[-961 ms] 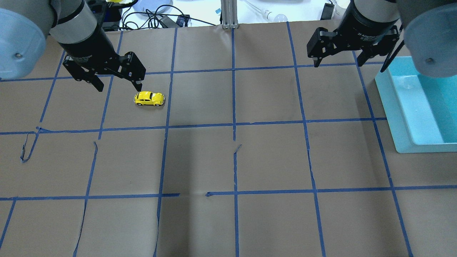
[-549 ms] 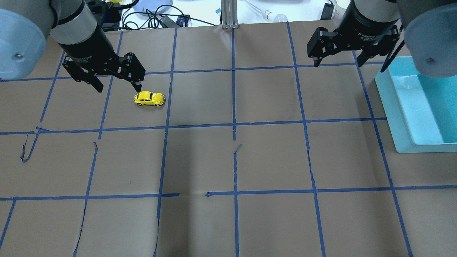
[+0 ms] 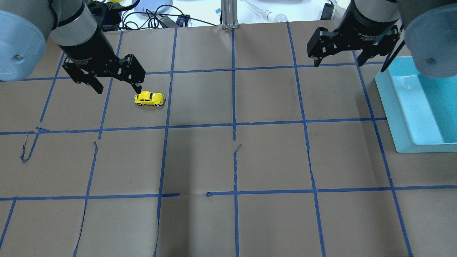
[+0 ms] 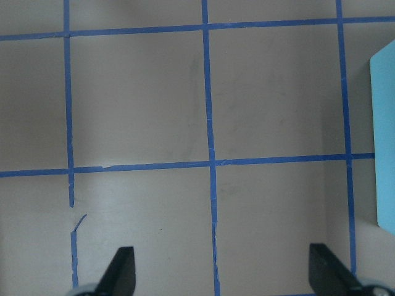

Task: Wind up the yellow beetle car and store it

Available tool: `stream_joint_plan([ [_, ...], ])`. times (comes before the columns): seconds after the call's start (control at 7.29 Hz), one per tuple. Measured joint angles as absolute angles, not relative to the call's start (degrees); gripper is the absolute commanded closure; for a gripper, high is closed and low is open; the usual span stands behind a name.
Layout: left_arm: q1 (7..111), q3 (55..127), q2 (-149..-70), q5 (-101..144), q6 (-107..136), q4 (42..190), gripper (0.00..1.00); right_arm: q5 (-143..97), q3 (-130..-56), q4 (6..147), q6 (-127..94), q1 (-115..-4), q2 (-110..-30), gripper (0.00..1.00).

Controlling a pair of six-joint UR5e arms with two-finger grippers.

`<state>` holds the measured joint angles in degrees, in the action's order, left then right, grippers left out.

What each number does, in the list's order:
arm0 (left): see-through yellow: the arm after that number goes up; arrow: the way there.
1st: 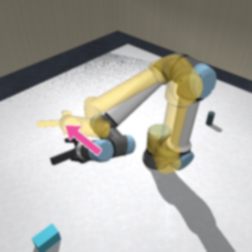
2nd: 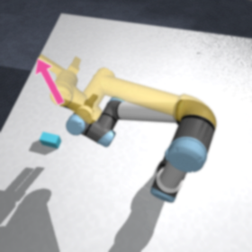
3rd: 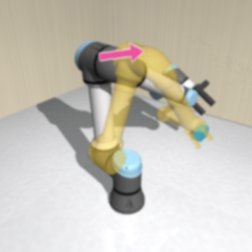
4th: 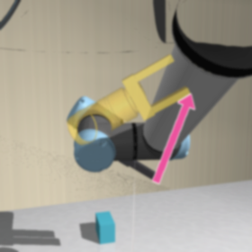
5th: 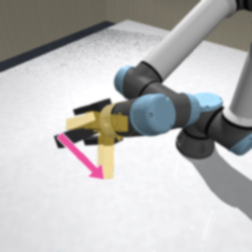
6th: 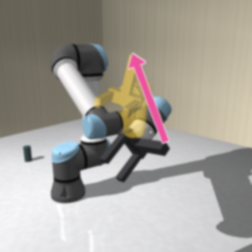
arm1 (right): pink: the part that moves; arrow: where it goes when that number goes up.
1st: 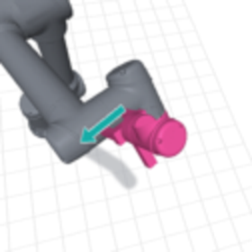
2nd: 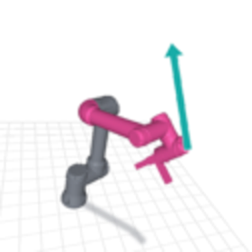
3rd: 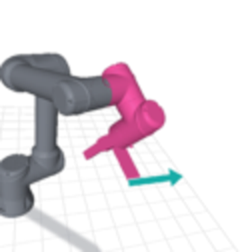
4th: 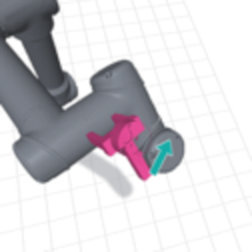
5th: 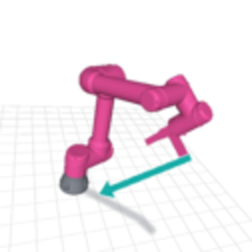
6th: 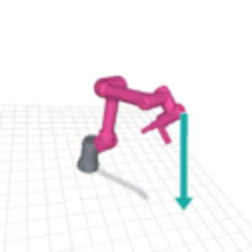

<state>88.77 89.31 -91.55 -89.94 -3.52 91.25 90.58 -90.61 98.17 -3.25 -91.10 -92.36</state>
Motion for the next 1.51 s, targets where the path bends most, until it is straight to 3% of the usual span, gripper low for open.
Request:
stream_joint_plan([
  [0.82,87.73,89.63,-93.15,-89.42,-1.47,87.55,0.0,90.61,-90.62,98.17,-3.25,-91.06,-92.32,0.0],
  [1.51,86.37,90.73,-96.7,-90.38,29.39,80.38,0.0,90.61,-90.61,98.18,-3.25,-91.09,-92.33,0.0],
])
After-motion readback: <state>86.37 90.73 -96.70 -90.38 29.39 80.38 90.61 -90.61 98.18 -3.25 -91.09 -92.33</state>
